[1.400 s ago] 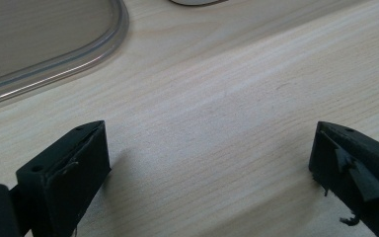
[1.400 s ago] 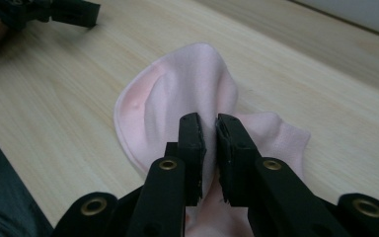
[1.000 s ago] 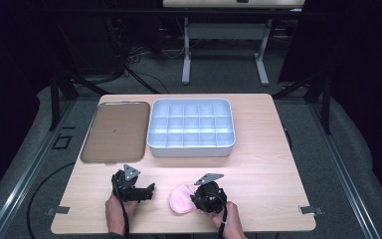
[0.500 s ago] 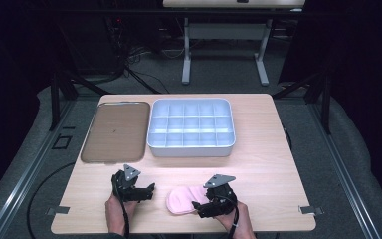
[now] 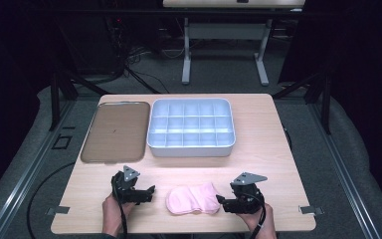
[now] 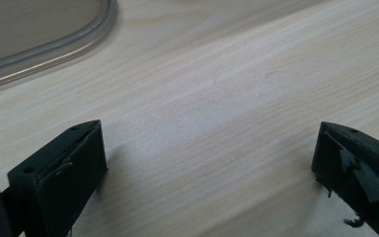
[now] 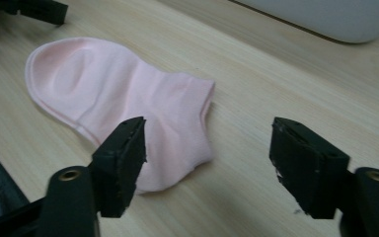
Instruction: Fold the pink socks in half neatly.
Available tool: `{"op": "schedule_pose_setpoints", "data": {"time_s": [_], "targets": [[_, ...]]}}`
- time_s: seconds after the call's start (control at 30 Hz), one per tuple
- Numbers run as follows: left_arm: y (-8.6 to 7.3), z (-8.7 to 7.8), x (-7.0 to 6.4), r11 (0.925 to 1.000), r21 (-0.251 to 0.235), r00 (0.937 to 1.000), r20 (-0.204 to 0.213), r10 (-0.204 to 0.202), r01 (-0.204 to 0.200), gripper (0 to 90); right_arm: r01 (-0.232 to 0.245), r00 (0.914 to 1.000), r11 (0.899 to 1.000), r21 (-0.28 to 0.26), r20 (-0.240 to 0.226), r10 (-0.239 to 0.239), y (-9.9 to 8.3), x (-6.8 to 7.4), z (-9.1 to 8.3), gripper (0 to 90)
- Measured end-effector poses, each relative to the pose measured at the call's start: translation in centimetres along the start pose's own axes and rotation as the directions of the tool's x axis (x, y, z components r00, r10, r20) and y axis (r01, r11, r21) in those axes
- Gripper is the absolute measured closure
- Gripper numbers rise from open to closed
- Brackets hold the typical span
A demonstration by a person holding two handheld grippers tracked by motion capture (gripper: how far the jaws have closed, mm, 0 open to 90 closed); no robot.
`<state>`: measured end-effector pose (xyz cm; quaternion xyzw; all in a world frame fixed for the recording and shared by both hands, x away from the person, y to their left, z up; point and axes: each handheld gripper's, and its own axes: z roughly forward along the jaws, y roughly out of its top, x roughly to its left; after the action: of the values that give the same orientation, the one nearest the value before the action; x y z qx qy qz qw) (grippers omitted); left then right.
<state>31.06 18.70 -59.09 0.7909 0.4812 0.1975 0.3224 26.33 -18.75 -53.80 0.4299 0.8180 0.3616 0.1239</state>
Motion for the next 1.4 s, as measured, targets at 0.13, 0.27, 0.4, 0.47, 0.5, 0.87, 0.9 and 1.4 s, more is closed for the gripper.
{"op": "schedule_pose_setpoints", "data": {"time_s": [0.13, 0.27, 0.4, 0.47, 0.5, 0.87, 0.9, 1.4], "targets": [[0.3, -1.4, -0.3, 0.9989, 0.025, 0.9992, 0.000, -0.040, 0.040, 6.5, -0.025, 0.9996, 1.000, -0.001, -0.011, 0.025, -0.2, -0.3, 0.1, 42.5], [0.5, -3.3, -2.0, 0.9976, -0.037, 0.9975, 0.043, -0.057, 0.058, 15.5, -0.032, 0.9995, 0.999, 0.021, 0.007, 0.032, -0.5, -0.3, 0.5, 48.8], [0.6, -4.1, -4.6, 0.9930, -0.073, 0.9798, 0.184, -0.078, 0.093, 37.3, -0.059, 0.9983, 0.998, 0.028, 0.002, 0.059, -0.7, -0.4, 1.3, 56.1], [0.4, -4.0, -5.5, 0.9938, -0.054, 0.9717, 0.221, -0.083, 0.098, 39.1, -0.069, 0.9976, 0.997, 0.026, 0.000, 0.069, -0.7, -0.3, 1.7, 58.9], [0.4, -4.0, -5.5, 0.9938, -0.054, 0.9717, 0.221, -0.083, 0.098, 39.8, -0.069, 0.9976, 0.997, 0.026, 0.000, 0.069, -0.7, -0.3, 1.7, 58.9], [0.2, -2.1, -6.5, 0.9979, 0.034, 0.9665, 0.249, -0.062, 0.055, 68.7, -0.016, 0.9999, 0.997, 0.081, 0.005, 0.015, -1.0, 0.4, 3.3, 76.3], [0.2, -1.9, -6.5, 0.9981, 0.038, 0.9665, 0.251, -0.056, 0.048, 68.7, -0.020, 0.9998, 0.997, 0.075, 0.001, 0.020, -1.0, 0.4, 3.4, 78.1], [-0.3, -1.8, -5.7, 0.9992, -0.012, 0.9635, 0.266, -0.034, 0.038, 69.8, -0.026, 0.9995, 0.997, 0.067, 0.018, 0.025, -1.1, 0.0, 2.9, 75.4]]}}
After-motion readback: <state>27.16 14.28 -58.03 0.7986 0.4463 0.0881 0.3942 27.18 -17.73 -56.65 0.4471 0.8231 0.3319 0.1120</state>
